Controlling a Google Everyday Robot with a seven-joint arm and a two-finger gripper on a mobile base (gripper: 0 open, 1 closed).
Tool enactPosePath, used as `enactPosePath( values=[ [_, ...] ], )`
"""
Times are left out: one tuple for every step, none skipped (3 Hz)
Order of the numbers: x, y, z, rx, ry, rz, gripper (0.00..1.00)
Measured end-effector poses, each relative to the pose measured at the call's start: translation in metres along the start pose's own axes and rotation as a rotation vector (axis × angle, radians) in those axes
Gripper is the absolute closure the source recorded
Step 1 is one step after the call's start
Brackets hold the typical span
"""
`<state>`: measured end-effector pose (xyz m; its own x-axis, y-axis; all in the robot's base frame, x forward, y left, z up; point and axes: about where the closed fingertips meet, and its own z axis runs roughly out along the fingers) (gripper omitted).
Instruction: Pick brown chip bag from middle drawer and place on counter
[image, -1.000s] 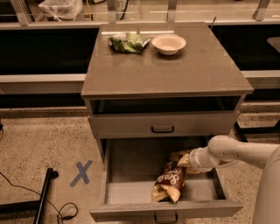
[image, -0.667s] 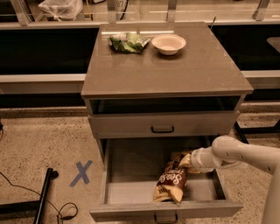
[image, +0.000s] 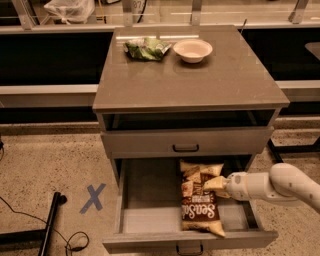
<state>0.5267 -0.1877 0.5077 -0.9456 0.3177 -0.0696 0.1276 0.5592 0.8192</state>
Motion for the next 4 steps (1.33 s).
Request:
enactPosePath(
  values=[
    [0.023, 0.032, -0.053, -0.191, -0.003, -0.159, 1.00],
    [0.051, 0.041, -0.128, -0.311, -0.051, -0.340, 1.00],
    [0.077, 0.059, -0.196, -0.381, -0.101, -0.538, 1.00],
    [0.096, 0.093, -0.229, -0.370, -0.113, -0.647, 1.00]
  ],
)
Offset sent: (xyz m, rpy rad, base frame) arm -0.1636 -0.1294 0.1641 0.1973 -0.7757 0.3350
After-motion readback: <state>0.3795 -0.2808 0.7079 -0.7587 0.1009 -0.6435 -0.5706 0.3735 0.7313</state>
